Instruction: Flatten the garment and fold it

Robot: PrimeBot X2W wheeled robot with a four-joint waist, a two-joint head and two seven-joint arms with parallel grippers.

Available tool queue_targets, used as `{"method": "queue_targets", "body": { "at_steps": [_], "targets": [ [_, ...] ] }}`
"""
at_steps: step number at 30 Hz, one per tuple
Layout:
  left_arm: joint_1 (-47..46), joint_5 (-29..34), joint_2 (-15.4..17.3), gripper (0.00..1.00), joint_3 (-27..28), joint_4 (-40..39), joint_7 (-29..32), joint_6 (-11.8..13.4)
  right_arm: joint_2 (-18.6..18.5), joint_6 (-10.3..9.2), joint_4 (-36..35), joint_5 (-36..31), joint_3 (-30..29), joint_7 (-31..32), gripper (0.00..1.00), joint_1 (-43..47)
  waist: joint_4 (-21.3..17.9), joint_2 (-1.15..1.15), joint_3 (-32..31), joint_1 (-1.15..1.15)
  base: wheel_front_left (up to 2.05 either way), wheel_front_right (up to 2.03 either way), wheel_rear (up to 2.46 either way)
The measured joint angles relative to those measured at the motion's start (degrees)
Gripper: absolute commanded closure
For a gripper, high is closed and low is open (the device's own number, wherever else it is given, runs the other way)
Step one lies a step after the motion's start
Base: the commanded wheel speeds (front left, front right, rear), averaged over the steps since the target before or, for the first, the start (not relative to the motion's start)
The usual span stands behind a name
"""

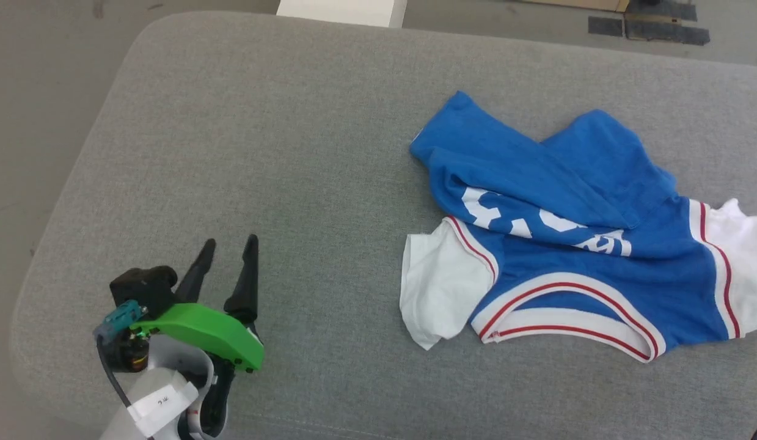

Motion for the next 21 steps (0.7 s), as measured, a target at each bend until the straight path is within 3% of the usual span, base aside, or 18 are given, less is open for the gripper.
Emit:
{"method": "queue_targets", "body": {
  "at_steps": [6, 14, 21],
  "targets": [
    [-0.07, -2.6, -1.92, 0.0, -3.39, -1.08, 7.24, -0.76, 1.55, 0.0, -2.11, 4.89, 0.89, -5.13, 0.0, 0.44, -0.68, 0.0, -1.41, 0.0, 0.0, 0.0, 0.0],
    [-3.36, -3.88, -6.5, 0.0, -14.94, -2.21, 24.26, -0.8, 2.86, 0.0, -2.81, 8.99, 3.82, -8.57, 0.0, 4.67, -2.92, 0.0, -2.41, 0.0, 0.0, 0.0, 0.0],
    [-7.51, 0.34, -7.2, 0.0, -19.97, 5.31, 29.75, 0.48, 2.96, -0.01, -2.76, 11.81, 5.47, -9.13, 0.0, 5.82, -5.64, 0.0, -1.6, 0.0, 0.0, 0.0, 0.0]
  ]
}}
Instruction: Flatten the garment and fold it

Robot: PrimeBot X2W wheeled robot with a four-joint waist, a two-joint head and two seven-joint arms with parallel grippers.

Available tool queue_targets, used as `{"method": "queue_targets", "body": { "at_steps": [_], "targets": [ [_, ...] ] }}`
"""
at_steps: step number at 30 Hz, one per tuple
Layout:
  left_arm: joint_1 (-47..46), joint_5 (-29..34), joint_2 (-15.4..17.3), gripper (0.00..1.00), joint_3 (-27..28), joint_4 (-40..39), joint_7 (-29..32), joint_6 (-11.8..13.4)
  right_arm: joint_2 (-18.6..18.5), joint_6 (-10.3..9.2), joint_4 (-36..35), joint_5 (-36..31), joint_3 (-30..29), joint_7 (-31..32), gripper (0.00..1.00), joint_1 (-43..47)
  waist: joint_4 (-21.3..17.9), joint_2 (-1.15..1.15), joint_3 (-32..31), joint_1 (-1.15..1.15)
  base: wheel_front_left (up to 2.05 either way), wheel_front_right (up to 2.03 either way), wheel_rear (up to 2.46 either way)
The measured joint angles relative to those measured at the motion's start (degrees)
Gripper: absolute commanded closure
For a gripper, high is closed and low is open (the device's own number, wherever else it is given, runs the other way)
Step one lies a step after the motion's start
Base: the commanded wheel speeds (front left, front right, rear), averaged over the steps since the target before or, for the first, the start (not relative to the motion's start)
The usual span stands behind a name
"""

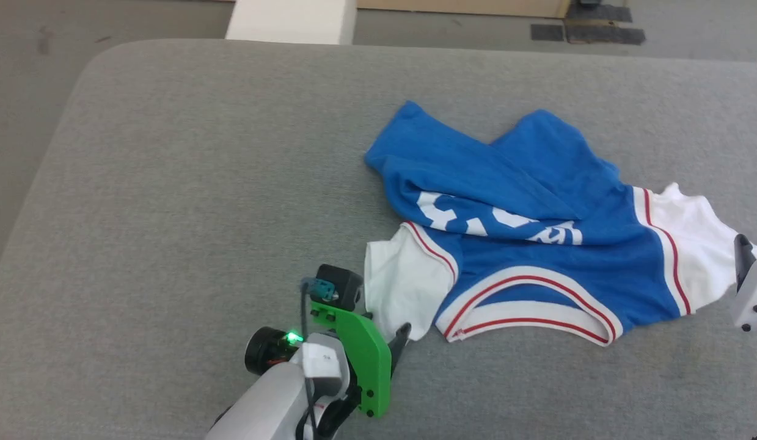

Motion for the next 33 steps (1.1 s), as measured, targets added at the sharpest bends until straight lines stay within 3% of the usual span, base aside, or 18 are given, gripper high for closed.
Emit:
{"method": "queue_targets", "body": {
  "at_steps": [8, 9, 10, 11, 17, 25, 33],
  "targets": [
    [-3.27, 2.82, -0.71, 0.0, -1.85, 6.93, 2.69, 2.38, 0.02, 0.0, 0.6, 1.4, 0.04, -1.38, 0.0, 0.27, -2.96, 0.0, 1.92, 0.0, 0.0, 0.0, 0.0],
    [-3.44, 2.77, -0.7, 0.53, -1.83, 7.05, 2.75, 2.36, 0.02, 0.0, 0.67, 1.51, -0.01, -1.45, 0.0, 0.34, -3.17, 0.0, 2.09, 0.0, 0.0, 0.0, 0.0],
    [-3.6, 2.64, -0.67, 0.92, -1.78, 7.1, 2.81, 2.23, 0.02, 0.0, 0.79, 1.63, -0.05, -1.65, 0.0, 0.46, -3.38, 0.0, 2.3, 0.0, 0.0, 0.0, 0.0],
    [-3.66, 2.24, -0.58, 1.0, -1.64, 7.1, 2.86, 2.01, 0.02, 0.0, 0.98, 1.77, -0.12, -1.88, 0.0, 0.58, -3.54, 0.0, 2.45, 0.0, 0.0, 0.0, 0.0],
    [-2.22, -2.07, 0.66, 1.0, 2.07, 4.49, 1.91, 1.2, 0.03, 0.0, 2.08, 1.83, -0.43, -2.26, 0.0, 1.13, -3.54, 0.0, 2.65, 0.0, 0.0, 0.0, 0.0],
    [4.35, -8.77, 4.92, 1.0, 11.04, -12.99, -1.43, 2.48, -1.36, 0.0, 4.79, -3.2, -1.97, 1.03, 0.0, 0.41, -2.42, 0.0, 3.66, 0.0, 0.0, 0.0, 0.0],
    [6.65, -9.11, 6.59, 1.0, 10.81, -23.25, 0.42, 3.81, -1.82, 0.01, 8.79, -7.71, -2.44, 5.42, 0.0, -5.64, -0.82, 0.0, 6.65, 0.0, 0.0, 0.0, 0.0]
  ]
}}
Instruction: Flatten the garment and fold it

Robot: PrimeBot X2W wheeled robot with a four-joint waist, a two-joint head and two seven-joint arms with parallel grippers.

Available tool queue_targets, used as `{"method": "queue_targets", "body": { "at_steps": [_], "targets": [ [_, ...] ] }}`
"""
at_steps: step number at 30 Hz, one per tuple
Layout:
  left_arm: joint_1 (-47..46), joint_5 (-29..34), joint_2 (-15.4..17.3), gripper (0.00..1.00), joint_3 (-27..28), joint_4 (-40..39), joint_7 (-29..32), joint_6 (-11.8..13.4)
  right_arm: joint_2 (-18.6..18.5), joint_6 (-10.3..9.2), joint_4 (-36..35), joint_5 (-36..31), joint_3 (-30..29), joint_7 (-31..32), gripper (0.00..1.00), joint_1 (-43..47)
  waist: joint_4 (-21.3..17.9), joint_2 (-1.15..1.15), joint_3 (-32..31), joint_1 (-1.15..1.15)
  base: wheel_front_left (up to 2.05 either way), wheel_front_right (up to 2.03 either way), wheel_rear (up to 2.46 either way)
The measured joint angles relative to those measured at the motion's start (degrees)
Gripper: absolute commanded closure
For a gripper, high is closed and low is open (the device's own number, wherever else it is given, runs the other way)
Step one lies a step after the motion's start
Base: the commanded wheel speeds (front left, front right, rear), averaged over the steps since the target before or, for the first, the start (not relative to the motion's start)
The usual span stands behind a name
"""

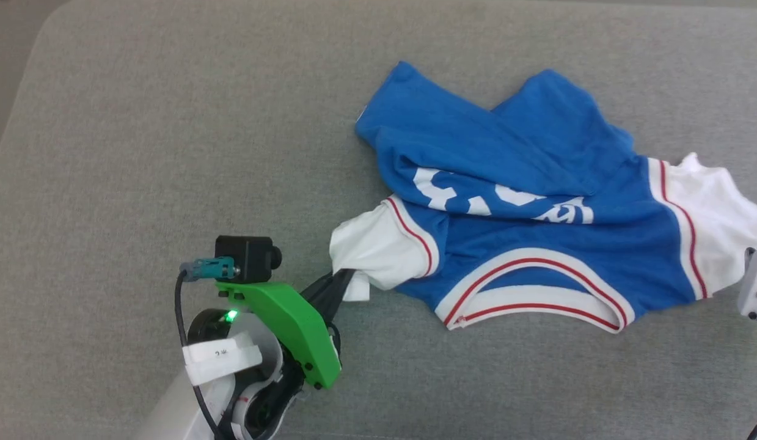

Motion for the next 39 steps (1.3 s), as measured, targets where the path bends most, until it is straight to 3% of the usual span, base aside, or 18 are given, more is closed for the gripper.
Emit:
{"method": "queue_targets", "body": {
  "at_steps": [11, 13, 14, 20, 21, 26, 27, 32, 39],
  "targets": [
    [-0.02, 0.26, 0.58, 1.0, -0.71, -0.86, 0.41, -0.02, 0.34, -0.04, 1.9, -2.12, -1.78, 4.88, 0.0, -0.75, 3.35, 0.0, 3.62, 0.0, 0.0, 0.0, 0.0],
    [-0.01, 0.26, 0.66, 1.0, -0.68, -0.71, 0.38, -0.02, 0.25, -0.05, 1.81, -1.54, -1.64, 5.45, 0.71, -0.76, 3.6, 0.0, 3.79, 0.0, 0.0, 0.0, 0.0],
    [-0.01, 0.25, 0.73, 1.0, -0.59, -0.56, 0.32, -0.02, 0.21, -0.05, 1.76, -0.99, -1.45, 5.27, 1.0, -0.8, 3.59, 0.0, 3.78, 0.0, 0.0, 0.0, 0.0],
    [0.01, 0.23, 0.67, 1.0, 0.3, 0.19, -2.36, -0.57, 1.26, -0.04, 1.76, 4.69, 0.51, 1.64, 1.0, -1.32, 2.78, 0.0, 2.12, 0.0, 0.0, 0.0, 0.0],
    [-0.02, -0.1, 0.19, 1.0, 1.88, 0.43, -4.94, -1.2, 1.87, -0.03, 0.51, 10.28, 1.8, -0.01, 1.0, -2.58, 2.34, 0.0, 0.83, 0.0, 0.0, 0.0, 0.0],
    [-1.8, -4.58, -0.78, 1.0, 6.68, -0.63, -7.92, -3.13, 1.91, -0.04, -5.68, 23.29, 5.47, 0.01, 1.0, -6.74, 1.5, 0.0, -2.02, 0.0, 0.0, 0.0, 0.0],
    [-6.56, -7.2, -0.6, 1.0, 10.03, -1.67, -7.84, -3.97, 1.94, -0.04, -9.48, 30.02, 7.19, 1.81, 1.0, -9.78, 1.05, 0.0, -3.91, 0.0, 0.0, 0.0, 0.0],
    [-18.27, -6.95, 2.92, 1.0, 13.77, -2.66, -5.28, -4.6, 1.97, -0.04, -14.69, 35.72, 9.43, 4.92, 1.0, -16.96, 0.36, 0.0, -7.0, 0.0, 0.0, 0.0, 0.0],
    [-33.86, -4.76, 6.89, 1.0, 17.17, 2.22, -4.13, -4.58, 1.91, -0.03, -13.63, 38.21, 10.04, 5.3, 1.0, -29.43, -0.65, 0.0, -9.18, 0.0, 0.0, 0.0, 0.0]
  ]
}}
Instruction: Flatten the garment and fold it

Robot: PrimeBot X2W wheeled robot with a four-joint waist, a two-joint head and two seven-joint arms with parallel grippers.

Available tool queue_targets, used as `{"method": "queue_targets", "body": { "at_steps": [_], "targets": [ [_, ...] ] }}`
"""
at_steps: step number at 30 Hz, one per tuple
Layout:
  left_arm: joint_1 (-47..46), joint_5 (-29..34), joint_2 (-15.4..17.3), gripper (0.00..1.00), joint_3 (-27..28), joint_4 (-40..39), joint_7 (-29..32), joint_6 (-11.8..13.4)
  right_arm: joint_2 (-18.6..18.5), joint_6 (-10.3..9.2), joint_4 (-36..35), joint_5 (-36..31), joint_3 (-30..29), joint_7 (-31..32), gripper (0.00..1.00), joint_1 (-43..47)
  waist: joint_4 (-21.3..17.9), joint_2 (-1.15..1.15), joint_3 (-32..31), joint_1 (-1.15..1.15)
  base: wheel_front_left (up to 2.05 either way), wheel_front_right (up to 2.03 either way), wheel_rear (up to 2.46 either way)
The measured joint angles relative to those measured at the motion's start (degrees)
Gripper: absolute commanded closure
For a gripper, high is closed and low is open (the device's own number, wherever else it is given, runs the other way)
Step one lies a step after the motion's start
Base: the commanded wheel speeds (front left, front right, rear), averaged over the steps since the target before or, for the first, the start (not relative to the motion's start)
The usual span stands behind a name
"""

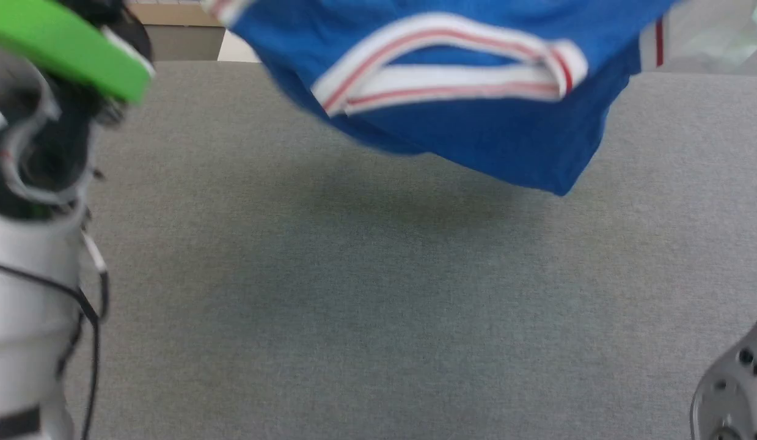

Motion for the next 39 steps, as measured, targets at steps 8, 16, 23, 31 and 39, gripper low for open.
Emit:
{"method": "queue_targets", "body": {
  "at_steps": [8, 16, 23, 31, 39],
  "targets": [
    [-14.07, 6.08, 3.7, 1.0, -1.36, 15.27, 1.01, -0.94, 0.02, 0.0, 12.57, -4.25, -0.48, -3.15, 1.0, -13.92, -0.34, 0.0, 2.55, 0.0, 0.0, 0.0, 0.0],
    [-28.32, 12.84, 5.94, 1.0, -4.32, 29.59, -1.76, -3.45, 0.07, -0.01, 27.49, -10.91, 0.75, -14.62, 1.0, -31.04, -0.89, 0.0, 8.94, 0.0, 0.0, 0.0, 0.0],
    [-38.64, 15.49, 5.41, 1.0, -3.64, 35.55, -10.27, -3.57, 0.1, -0.01, 37.8, -17.92, -0.35, -28.51, 1.0, -45.66, -1.6, 0.0, 15.49, 0.01, 0.0, 0.0, 0.0],
    [-41.39, 15.1, 4.52, 1.0, -1.16, 42.65, -18.79, -5.2, 0.1, 0.0, 48.45, -19.82, -1.29, -39.0, 1.0, -55.22, -1.56, 0.0, 21.59, 0.01, 0.0, 0.0, 0.0],
    [-38.73, 12.49, 2.56, 1.0, -2.47, 48.22, -21.72, -8.62, 0.1, 0.0, 53.79, -16.59, 1.64, -40.38, 1.0, -53.52, 0.13, 0.0, 23.23, 0.01, 0.0, 0.0, 0.0]
  ]
}}
